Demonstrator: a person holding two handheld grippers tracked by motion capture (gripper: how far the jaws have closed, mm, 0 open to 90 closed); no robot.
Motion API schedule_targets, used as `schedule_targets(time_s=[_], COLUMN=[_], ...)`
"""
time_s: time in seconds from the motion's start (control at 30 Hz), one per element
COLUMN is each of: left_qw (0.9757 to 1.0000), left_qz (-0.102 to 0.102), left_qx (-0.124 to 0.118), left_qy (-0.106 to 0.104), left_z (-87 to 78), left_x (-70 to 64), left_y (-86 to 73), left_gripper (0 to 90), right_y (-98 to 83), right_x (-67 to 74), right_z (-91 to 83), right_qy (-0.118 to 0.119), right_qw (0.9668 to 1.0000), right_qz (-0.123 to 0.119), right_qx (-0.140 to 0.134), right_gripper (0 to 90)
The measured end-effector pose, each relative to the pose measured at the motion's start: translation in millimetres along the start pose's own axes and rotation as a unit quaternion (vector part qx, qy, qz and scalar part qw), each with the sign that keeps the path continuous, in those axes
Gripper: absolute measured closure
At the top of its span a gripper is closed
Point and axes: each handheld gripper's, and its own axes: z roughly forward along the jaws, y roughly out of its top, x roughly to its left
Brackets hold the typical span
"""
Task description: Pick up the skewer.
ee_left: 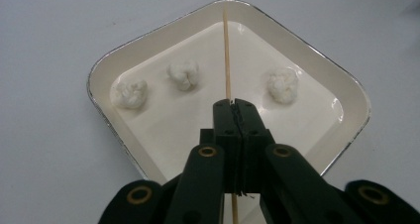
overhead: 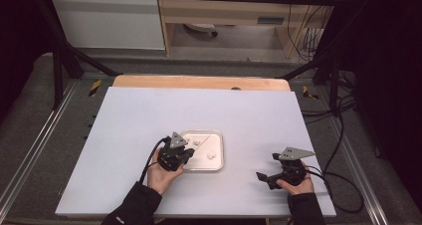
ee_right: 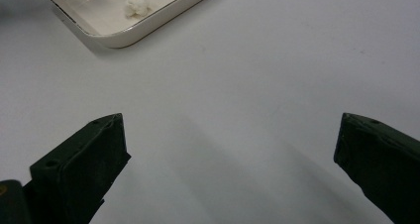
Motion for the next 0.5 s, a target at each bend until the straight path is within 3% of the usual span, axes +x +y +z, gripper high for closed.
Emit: schedule_targets(time_s=[0.23,0.5], left_qw=[0.9997,0.9989], left_qz=[0.017,0.028], left_qx=[0.005,0.006], left_qy=[-0.017,-0.038], left_z=[-6.4,-15.7], left_x=[2.3,5.4], left_y=[0.5,2.3], left_gripper=[88.7,88.7], right_y=[8.3,15.7], right_x=[7.9,15.9], right_z=[2.0,3.1], right_qy=[-0.023,-0.028], right_qw=[0.9995,0.9984], right_qz=[-0.021,-0.048], right_qx=[0.002,0.01], right_gripper=[0.7,0.7])
